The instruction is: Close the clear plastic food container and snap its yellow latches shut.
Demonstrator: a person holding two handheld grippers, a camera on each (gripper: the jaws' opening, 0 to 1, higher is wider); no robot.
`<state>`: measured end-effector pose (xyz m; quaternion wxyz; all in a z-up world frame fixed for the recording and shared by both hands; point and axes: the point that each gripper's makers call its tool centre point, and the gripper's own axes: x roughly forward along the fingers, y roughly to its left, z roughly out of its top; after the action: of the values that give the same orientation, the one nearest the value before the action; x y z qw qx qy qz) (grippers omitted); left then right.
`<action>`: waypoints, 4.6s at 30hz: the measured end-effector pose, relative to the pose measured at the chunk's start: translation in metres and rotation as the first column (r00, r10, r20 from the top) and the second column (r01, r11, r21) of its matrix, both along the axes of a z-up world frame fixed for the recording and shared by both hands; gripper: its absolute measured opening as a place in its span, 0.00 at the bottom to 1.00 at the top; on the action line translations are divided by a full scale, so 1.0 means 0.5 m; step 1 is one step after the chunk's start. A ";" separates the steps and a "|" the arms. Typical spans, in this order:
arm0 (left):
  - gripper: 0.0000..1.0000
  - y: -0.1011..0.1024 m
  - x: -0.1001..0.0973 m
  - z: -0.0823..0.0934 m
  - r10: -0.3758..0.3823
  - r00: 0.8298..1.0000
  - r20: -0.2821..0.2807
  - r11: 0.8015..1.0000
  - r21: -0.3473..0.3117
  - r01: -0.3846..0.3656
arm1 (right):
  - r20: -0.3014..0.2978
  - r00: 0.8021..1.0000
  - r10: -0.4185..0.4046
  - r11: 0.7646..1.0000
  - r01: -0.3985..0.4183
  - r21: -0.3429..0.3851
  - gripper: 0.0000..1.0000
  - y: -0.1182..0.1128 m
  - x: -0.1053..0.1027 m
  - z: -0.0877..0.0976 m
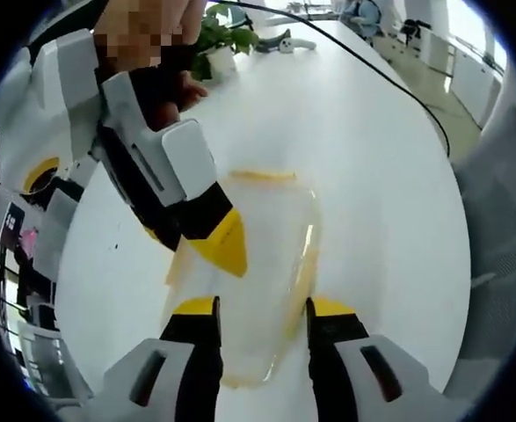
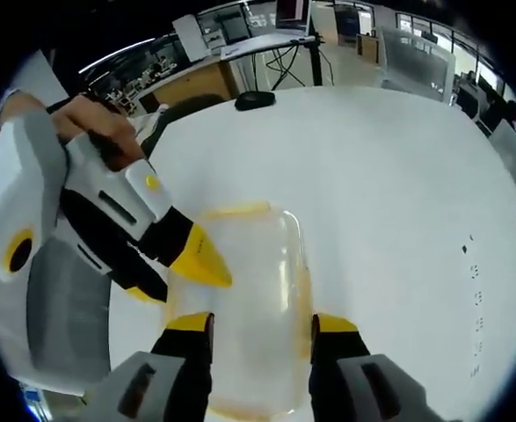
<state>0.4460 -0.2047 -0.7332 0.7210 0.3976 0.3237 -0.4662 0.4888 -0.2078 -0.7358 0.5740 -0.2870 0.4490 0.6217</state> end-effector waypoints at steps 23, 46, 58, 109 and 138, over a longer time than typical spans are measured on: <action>0.53 0.007 -0.007 0.005 -0.078 0.994 -0.075 0.997 0.024 0.080 | 0.069 0.997 -0.025 0.999 0.024 0.021 0.46 -0.021 0.001 0.037; 0.65 0.075 0.040 0.008 -0.112 0.987 -0.113 0.988 0.096 0.123 | 0.123 0.992 0.014 1.000 -0.011 -0.029 0.54 -0.082 -0.042 0.033; 0.68 0.084 0.051 -0.013 -0.164 0.980 -0.111 0.971 0.155 0.180 | 0.202 0.978 0.048 0.997 -0.036 -0.062 0.61 -0.097 -0.059 0.010; 0.73 0.198 0.025 -0.047 -0.154 0.982 -0.112 0.962 0.208 0.175 | 0.266 0.959 0.097 0.995 -0.088 -0.042 0.67 0.037 -0.088 -0.013; 0.74 0.280 0.087 -0.047 -0.123 0.985 -0.117 0.974 0.173 0.142 | 0.259 0.958 0.119 0.993 -0.109 -0.053 0.68 0.120 -0.019 -0.016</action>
<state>0.4897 -0.0646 -0.7567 0.6308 0.4570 0.3752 -0.5024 0.4794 -0.1475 -0.7435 0.5860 -0.4028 0.3636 0.6018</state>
